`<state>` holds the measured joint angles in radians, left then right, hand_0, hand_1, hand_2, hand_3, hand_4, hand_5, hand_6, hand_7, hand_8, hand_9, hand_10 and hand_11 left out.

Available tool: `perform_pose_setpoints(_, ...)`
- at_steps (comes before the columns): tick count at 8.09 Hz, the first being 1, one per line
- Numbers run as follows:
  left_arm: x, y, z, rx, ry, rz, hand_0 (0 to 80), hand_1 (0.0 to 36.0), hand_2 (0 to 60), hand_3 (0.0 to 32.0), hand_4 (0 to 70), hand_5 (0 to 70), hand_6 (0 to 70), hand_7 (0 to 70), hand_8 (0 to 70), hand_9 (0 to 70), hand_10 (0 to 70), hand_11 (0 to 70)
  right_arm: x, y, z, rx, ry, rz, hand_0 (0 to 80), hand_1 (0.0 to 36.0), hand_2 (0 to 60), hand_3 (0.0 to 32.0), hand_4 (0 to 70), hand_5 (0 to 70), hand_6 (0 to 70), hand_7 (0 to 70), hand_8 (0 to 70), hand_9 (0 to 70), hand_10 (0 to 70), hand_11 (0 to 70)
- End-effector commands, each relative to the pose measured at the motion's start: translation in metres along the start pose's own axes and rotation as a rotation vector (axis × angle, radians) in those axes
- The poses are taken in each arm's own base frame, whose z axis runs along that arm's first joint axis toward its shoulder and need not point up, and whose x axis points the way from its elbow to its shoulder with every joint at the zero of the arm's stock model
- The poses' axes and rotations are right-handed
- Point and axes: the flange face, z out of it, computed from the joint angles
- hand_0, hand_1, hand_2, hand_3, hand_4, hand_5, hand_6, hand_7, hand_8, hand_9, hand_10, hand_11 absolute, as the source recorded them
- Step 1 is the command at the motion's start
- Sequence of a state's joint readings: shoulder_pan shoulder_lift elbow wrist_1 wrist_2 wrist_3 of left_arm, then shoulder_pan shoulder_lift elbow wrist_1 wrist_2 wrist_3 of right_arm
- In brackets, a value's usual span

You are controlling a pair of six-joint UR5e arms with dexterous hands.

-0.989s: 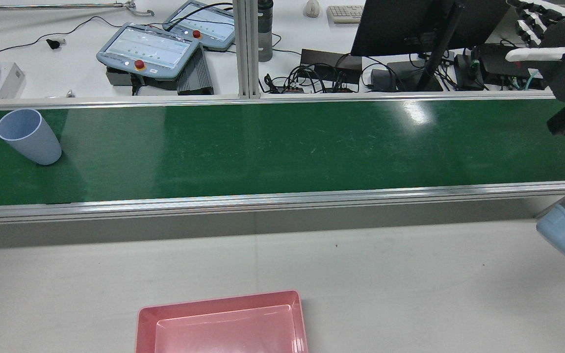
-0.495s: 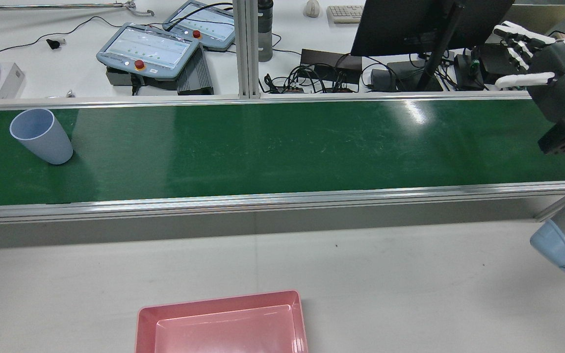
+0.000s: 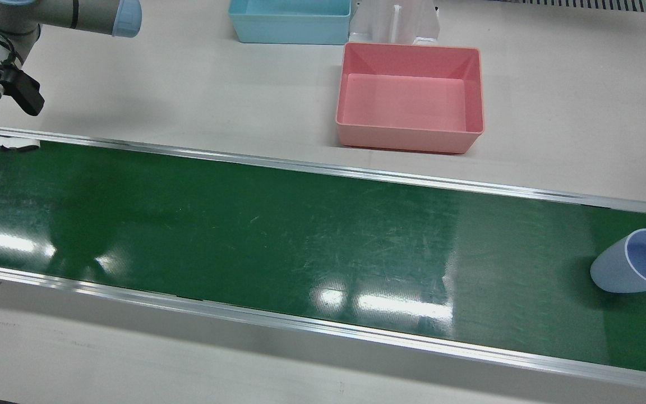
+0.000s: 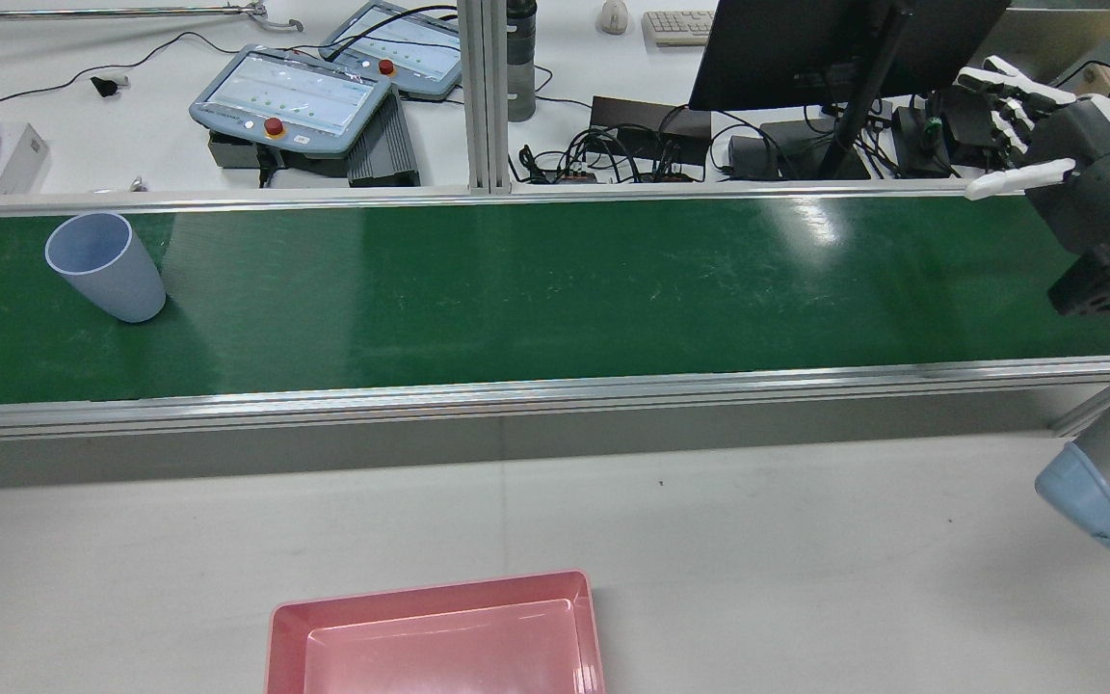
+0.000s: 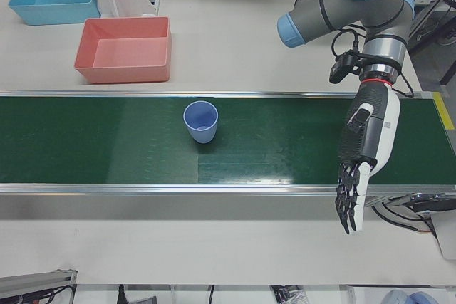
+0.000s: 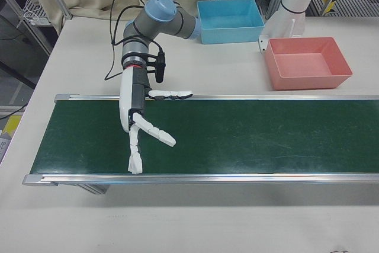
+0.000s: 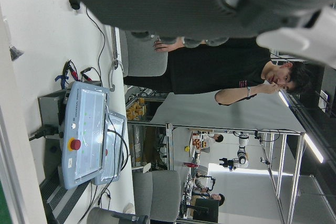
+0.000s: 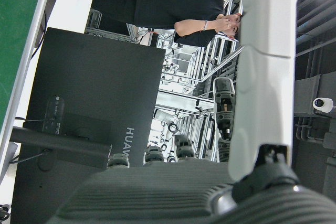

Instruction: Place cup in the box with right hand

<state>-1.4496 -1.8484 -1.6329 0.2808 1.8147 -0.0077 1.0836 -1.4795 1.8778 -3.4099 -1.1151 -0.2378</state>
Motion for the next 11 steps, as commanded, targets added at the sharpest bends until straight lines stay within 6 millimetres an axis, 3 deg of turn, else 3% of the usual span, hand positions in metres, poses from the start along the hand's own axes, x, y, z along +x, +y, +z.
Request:
perform_pose_setpoints(1,0.000,0.000,0.000,0.001,0.000,0.000,0.0,0.0,0.0,0.0,0.0,0.0,0.0,0.0,0.0,0.0,0.0,0.0,0.002,0.006,0.001,-0.011,0.003,0.007,67.5,19.3,0.0,0.0,19.0,7.5,5.0,12.6,1.5,4.9,0.0,1.7)
perform_pose_setpoints(5,-0.001,0.000,0.000,0.001,-0.001,0.000,0.0,0.0,0.0,0.0,0.0,0.0,0.0,0.0,0.0,0.0,0.0,0.0,0.001,0.007,0.000,-0.013,0.001,0.010,66.1,21.1,3.1,0.0,16.7,7.6,5.1,12.8,1.7,5.3,0.0,1.8)
perform_pose_setpoints(6,0.000,0.000,0.000,0.001,0.000,0.000,0.0,0.0,0.0,0.0,0.0,0.0,0.0,0.0,0.0,0.0,0.0,0.0,0.000,0.006,0.000,-0.011,-0.002,0.009,68.3,19.5,0.0,0.0,18.8,7.6,5.1,12.7,1.7,5.2,0.0,1.9)
perform_pose_setpoints(10,0.000,0.000,0.000,0.001,0.000,0.000,0.0,0.0,0.0,0.0,0.0,0.0,0.0,0.0,0.0,0.0,0.0,0.0,0.002,0.001,0.000,0.018,0.006,0.034,68.8,18.6,0.0,0.0,19.7,7.6,5.4,14.1,2.5,6.5,0.0,2.2)
perform_pose_setpoints(11,0.000,0.000,0.000,0.001,0.000,0.000,0.0,0.0,0.0,0.0,0.0,0.0,0.0,0.0,0.0,0.0,0.0,0.0,0.001,-0.003,-0.003,0.051,0.015,0.032,67.0,21.4,2.8,0.0,18.0,7.6,5.7,16.1,2.3,6.6,0.0,1.5)
